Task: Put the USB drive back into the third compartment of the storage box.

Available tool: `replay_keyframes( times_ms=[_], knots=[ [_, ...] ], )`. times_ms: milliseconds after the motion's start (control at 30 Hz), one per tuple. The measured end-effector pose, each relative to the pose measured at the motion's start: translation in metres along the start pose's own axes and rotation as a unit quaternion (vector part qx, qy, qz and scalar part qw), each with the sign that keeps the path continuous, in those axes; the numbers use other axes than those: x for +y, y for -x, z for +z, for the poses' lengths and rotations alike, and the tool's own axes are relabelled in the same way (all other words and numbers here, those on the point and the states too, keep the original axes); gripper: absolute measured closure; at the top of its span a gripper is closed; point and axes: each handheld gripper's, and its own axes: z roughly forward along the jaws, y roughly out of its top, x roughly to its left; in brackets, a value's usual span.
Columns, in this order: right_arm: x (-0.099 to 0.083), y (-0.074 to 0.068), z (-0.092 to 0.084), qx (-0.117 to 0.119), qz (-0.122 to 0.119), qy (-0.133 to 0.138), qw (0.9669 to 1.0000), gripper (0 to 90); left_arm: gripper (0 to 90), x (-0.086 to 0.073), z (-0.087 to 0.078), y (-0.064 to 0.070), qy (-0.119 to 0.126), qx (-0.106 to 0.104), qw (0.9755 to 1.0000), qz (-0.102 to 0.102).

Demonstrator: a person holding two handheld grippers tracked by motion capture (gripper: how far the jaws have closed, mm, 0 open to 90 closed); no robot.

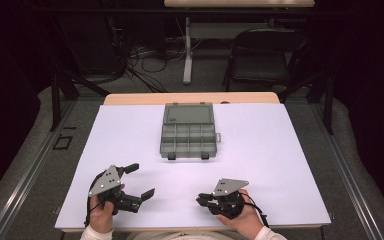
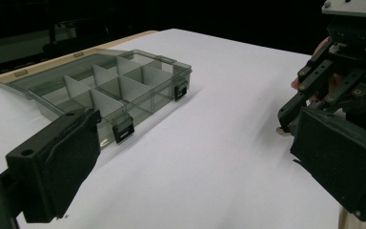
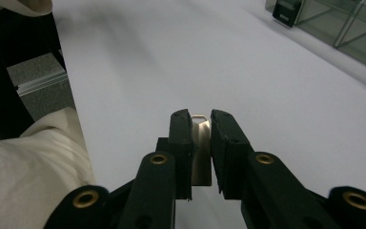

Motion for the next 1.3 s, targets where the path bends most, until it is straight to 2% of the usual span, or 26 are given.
replay_keyframes(
  times_ms=[67,167,267,367,400,867,1300],
  knots=[
    [0.003,0.000,-0.002,-0.010,0.007,0.003,0.9999,79.4,2.4,0.000,0.000,0.000,0.000,-0.001,1.0000,0.000],
    [0.005,0.000,-0.003,-0.012,0.019,0.004,0.9997,79.4,2.4,0.000,0.001,0.000,-0.001,-0.002,1.0000,0.000],
    [0.008,0.001,-0.003,-0.016,0.018,0.002,0.9997,79.4,2.4,0.000,0.001,0.000,-0.001,-0.002,1.0000,0.000],
    [0.010,0.002,-0.004,-0.020,0.026,-0.003,0.9995,79.4,2.4,0.000,0.000,0.000,-0.002,0.000,1.0000,-0.002],
    [0.012,0.004,-0.004,-0.019,0.035,0.000,0.9992,79.4,2.4,-0.001,0.000,0.000,-0.002,0.001,1.0000,-0.003],
    [0.034,0.020,-0.006,-0.028,0.061,0.004,0.9977,79.4,2.4,-0.001,0.000,0.000,-0.005,0.000,1.0000,-0.002],
    [0.055,0.035,-0.004,-0.049,0.061,0.004,0.9970,79.4,2.4,-0.001,0.000,-0.001,-0.005,-0.002,1.0000,-0.003]
  ],
)
